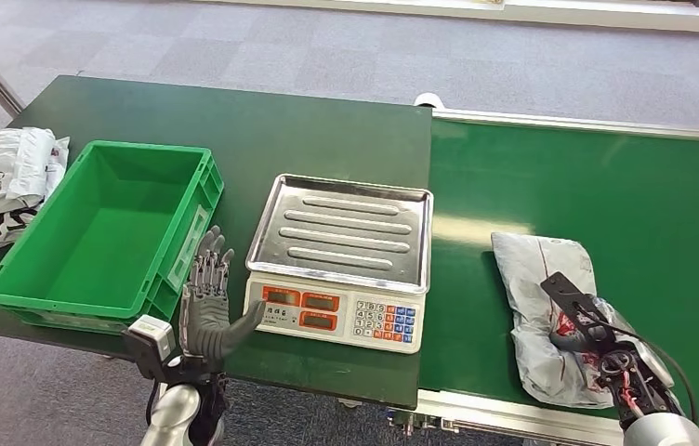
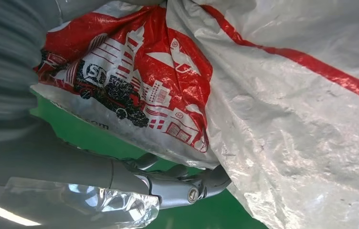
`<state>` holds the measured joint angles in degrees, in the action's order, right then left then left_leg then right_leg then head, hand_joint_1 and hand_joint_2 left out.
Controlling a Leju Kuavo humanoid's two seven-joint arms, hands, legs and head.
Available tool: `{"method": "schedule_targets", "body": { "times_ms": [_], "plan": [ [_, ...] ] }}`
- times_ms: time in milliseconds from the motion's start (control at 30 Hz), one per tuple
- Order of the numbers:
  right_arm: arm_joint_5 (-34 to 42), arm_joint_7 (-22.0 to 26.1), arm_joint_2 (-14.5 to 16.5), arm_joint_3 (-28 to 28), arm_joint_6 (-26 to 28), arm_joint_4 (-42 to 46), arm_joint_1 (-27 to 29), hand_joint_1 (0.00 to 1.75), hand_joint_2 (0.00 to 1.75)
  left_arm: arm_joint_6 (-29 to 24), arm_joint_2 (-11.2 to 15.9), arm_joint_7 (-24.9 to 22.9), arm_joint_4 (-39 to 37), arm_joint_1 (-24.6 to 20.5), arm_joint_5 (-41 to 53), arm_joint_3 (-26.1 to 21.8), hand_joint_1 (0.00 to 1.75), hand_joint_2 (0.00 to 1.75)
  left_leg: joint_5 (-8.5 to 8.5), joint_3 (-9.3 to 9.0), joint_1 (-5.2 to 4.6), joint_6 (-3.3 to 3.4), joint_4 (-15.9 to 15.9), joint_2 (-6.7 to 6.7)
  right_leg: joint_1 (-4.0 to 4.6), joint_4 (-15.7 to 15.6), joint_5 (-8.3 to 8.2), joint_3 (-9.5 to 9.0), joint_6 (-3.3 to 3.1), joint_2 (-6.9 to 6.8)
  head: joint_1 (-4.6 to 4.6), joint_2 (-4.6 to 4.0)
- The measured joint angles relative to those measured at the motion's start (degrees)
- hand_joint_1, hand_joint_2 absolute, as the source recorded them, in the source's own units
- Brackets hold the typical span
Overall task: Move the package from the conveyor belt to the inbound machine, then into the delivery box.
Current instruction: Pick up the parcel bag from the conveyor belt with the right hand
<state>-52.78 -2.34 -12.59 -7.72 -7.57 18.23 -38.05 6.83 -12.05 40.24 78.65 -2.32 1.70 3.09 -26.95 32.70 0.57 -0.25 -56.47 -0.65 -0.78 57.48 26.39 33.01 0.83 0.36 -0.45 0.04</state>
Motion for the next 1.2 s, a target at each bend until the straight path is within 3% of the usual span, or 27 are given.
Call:
{"method": "schedule_targets", "body": {
  "times_ms": [133,267,633,833,967,1200],
  "plan": [
    [-0.9,0.5,0.2,0.0,-1.4,0.0,-0.3,0.03,1.75,-0.4,0.0,0.0,0.0,0.0,0.0,0.0,0.0,1.75,-0.02,-0.02,0.0,0.01,0.0,0.0,0.0,0.0,0.0,-0.03,0.0,0.0,-0.01,0.0],
    [-1.3,1.0,0.6,0.0,-3.1,0.0,-0.5,1.74,1.75,-0.4,0.1,0.0,0.1,0.2,0.0,-0.1,0.0,1.75,-0.02,-0.03,0.01,0.01,0.0,0.01,0.02,0.0,0.0,-0.04,-0.01,0.02,-0.01,0.0],
    [-2.0,2.9,1.0,0.0,-1.7,0.0,-0.9,1.75,1.75,-0.1,0.2,0.0,0.1,0.2,0.3,-0.1,0.0,1.75,-0.02,-0.13,0.0,0.0,0.0,0.04,0.01,0.0,-0.01,-0.15,0.0,0.09,0.0,0.0],
    [-2.9,11.8,2.9,0.3,7.4,1.0,0.3,1.75,1.75,0.3,0.0,0.0,1.4,1.1,0.5,-0.3,0.0,1.75,-0.02,0.0,0.01,0.0,0.0,0.04,0.01,0.0,-0.01,-0.02,-0.01,0.11,-0.03,0.0],
    [-3.1,15.2,5.2,0.4,14.5,3.9,1.6,1.75,1.75,0.9,-0.2,0.0,2.5,1.9,0.3,-0.7,0.0,1.75,-0.01,0.1,0.02,0.0,0.0,0.0,0.02,0.0,0.0,0.08,-0.01,0.07,-0.02,0.0],
    [1.4,21.5,9.4,0.3,22.3,15.9,6.2,1.75,1.75,0.1,-0.3,0.0,3.8,2.7,0.5,-0.9,0.0,1.75,-0.02,0.22,0.0,0.0,0.0,-0.01,0.01,0.0,0.01,0.17,0.0,0.06,-0.01,0.0]
  ]
}}
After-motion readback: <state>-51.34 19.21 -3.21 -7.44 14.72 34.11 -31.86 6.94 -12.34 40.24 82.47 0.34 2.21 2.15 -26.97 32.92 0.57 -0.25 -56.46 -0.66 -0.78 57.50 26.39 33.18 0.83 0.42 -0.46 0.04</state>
